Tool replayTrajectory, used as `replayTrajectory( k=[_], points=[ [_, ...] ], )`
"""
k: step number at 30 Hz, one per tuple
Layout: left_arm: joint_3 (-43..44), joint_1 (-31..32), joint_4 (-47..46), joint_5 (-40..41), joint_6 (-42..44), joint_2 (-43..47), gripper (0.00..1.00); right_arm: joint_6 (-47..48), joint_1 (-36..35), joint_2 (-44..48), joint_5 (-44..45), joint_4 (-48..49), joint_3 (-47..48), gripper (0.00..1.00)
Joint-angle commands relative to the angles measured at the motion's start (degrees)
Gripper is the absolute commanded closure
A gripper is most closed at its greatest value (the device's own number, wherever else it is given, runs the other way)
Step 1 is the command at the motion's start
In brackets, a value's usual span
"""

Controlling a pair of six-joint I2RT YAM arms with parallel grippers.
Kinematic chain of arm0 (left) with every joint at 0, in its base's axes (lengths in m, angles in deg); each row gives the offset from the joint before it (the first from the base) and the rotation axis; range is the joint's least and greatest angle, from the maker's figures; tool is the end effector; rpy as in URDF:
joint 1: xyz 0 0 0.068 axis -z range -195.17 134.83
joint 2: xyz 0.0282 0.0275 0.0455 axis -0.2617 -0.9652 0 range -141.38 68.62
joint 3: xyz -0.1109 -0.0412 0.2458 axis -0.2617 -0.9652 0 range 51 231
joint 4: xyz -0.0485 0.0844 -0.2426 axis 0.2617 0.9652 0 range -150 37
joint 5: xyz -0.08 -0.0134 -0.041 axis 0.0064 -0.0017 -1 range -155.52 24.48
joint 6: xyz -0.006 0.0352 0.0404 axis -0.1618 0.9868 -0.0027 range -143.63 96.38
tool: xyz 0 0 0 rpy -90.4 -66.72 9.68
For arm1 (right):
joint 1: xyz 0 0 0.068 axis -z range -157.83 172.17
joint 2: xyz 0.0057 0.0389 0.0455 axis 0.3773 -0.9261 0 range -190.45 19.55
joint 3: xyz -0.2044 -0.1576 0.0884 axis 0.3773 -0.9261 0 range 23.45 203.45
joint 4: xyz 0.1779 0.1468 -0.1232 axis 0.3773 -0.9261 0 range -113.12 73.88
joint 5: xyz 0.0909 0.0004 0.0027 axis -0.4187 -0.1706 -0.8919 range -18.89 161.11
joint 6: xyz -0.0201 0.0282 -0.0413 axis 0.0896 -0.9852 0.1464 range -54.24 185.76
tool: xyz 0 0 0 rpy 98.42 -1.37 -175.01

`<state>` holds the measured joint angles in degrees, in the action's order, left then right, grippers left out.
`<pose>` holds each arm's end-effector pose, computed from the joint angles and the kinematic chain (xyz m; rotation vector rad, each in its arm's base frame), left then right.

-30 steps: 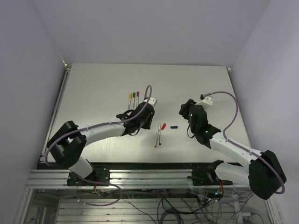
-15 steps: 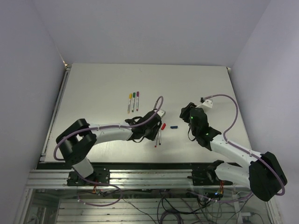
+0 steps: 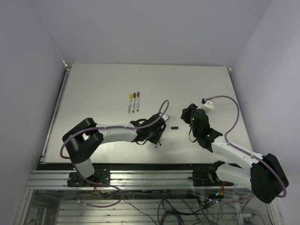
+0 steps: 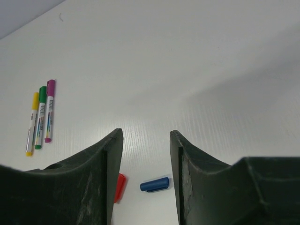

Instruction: Insert the pens into the pen caps

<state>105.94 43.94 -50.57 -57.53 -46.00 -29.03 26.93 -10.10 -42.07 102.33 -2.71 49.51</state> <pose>0.1803 -0.2917 0.1669 0.7367 2.4103 -0.4307 0.2006 0.1047 0.2128 0.4599 1.8547 0.3075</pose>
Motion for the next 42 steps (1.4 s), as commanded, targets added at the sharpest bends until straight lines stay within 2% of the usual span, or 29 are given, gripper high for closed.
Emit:
replayTrajectory(
  k=[1, 12, 22, 25, 29, 37, 42],
  points=[
    [2.0, 0.7, -0.5, -1.3, 0.7, -1.2, 0.55, -0.7, 0.2, 0.0, 0.1, 1.4, -0.3, 0.56],
    [3.3, 1.0, 2.3, 1.4, 0.3, -3.9, 0.56, -1.1, 0.3, 1.0, -0.3, 1.3, -0.8, 0.57],
    [5.1, 0.9, 9.3, 6.6, -2.4, -8.3, 0.64, -3.9, 0.3, 3.1, -1.4, -2.2, -0.9, 0.59],
    [5.6, 0.9, 11.7, 8.5, -3.4, -9.0, 0.72, -5.3, 0.3, 2.4, -2.9, -3.5, -0.7, 0.60],
    [5.4, 0.8, 13.8, 10.8, -5.0, -9.1, 0.92, -5.8, 0.1, 0.6, -5.4, -4.8, -0.3, 0.65],
    [1.6, -2.8, 10.2, 12.3, -7.5, -3.9, 0.93, -3.0, -3.0, -6.0, -5.0, -7.8, 3.3, 0.72],
    [0.7, -5.8, 6.4, 14.2, -6.9, -0.3, 0.93, -0.2, -3.3, -10.0, -6.6, -7.1, 5.2, 0.82]
  ],
)
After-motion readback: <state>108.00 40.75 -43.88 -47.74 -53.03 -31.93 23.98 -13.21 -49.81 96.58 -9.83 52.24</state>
